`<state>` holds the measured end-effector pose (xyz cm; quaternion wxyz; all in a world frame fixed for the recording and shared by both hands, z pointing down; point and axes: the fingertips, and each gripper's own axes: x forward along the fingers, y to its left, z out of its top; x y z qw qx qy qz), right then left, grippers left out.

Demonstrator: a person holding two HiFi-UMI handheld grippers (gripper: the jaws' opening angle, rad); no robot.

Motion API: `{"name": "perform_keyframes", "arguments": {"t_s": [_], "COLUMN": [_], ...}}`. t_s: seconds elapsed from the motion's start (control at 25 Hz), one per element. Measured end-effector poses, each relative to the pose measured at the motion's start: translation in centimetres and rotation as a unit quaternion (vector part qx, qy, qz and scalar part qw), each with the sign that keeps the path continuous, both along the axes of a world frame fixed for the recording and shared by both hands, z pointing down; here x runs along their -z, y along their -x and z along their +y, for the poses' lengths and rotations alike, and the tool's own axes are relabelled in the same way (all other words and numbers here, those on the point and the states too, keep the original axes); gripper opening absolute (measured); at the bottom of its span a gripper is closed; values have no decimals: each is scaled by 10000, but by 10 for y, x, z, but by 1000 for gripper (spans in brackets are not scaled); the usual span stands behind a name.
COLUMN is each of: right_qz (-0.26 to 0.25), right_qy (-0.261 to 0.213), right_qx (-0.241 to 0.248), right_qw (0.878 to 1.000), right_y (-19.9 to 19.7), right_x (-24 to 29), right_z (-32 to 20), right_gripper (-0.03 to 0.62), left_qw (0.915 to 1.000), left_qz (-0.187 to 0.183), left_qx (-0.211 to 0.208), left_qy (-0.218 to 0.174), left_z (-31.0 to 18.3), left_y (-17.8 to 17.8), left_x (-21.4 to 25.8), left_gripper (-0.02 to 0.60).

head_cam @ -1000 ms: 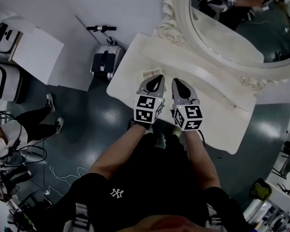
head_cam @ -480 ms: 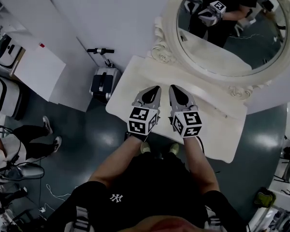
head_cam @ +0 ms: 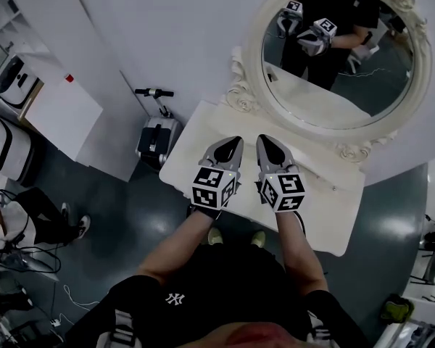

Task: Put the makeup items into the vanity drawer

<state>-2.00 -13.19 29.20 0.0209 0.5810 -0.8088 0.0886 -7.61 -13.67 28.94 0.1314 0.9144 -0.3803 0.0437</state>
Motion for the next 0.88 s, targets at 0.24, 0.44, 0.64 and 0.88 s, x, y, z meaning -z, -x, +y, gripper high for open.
{"name": "perform_keyframes", "arguments": {"t_s": [0.24, 0.44, 0.64, 0.88], "right_qz": [12, 16, 28, 34], "right_qy": [-47, -51, -41, -28], "right_qx": [5, 6, -6, -20], "right_qw": [10000, 10000, 10000, 10000], "right_y": [-1, 0, 1, 2], "right_x": [6, 6, 5, 5], "right_z": [1, 1, 1, 0], "right_gripper": [23, 23, 21, 21], "left_qw": [10000, 10000, 10000, 10000], "left_qz": [43, 47, 47, 54], "left_qx": [7, 0, 15, 21], "left_qy": [-6, -19, -23, -27], "left_z": [3, 3, 2, 2], "left_y": [-2, -2, 0, 2], "left_x": [5, 6, 6, 8], "left_gripper": [5, 5, 5, 5]}}
